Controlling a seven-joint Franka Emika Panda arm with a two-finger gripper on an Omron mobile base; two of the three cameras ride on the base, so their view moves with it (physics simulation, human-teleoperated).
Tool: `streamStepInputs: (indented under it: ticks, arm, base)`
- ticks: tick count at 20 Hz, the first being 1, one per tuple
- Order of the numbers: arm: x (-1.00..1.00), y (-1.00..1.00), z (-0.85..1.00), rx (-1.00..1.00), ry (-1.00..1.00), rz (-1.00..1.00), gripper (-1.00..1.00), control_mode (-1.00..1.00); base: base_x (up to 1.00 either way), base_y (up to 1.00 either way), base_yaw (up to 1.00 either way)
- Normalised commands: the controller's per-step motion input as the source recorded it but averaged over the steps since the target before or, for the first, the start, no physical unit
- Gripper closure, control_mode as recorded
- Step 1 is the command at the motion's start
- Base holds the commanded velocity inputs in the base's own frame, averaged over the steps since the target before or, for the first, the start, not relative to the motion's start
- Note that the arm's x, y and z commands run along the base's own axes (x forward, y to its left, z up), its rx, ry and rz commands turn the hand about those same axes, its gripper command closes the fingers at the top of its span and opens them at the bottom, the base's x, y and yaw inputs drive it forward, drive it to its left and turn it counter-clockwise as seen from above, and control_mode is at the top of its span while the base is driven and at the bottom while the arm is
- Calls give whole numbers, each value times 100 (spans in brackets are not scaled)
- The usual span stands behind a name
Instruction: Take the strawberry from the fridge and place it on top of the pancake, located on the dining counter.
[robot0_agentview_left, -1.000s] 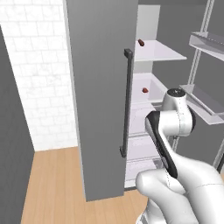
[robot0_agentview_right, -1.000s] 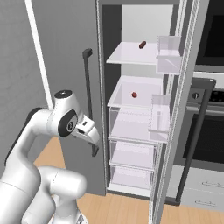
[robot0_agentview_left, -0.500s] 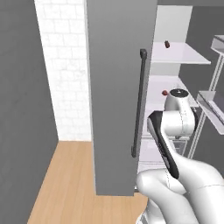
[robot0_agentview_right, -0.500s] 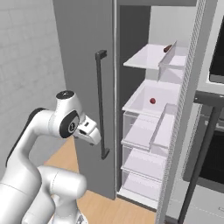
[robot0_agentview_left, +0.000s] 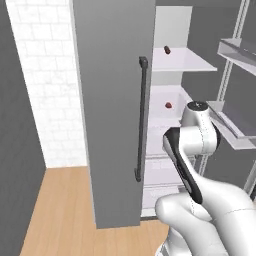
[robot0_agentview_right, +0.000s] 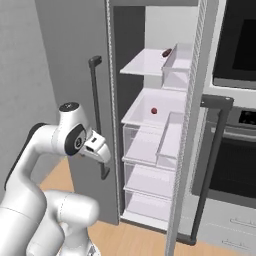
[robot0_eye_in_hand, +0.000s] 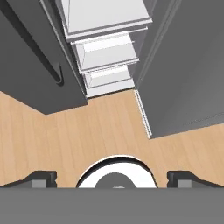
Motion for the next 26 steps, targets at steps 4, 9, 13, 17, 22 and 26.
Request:
streamStepInputs:
  ticks: [4,9,13,17,22,26]
  arm:
    - [0,0,0,0,0,0,-100,100]
    - [0,0,0,0,0,0,-100,100]
    - [0,0,0,0,0,0,-100,100]
    - [0,0,0,0,0,0,-100,100]
    - [0,0,0,0,0,0,-100,100]
    - [0,0,0,0,0,0,-100,100]
  base:
    - [8,-15,-36]
    - [26,-19,-17]
    - [44,1,-1]
    - [67,0,0]
    - [67,-1,1]
    - [59,-1,2]
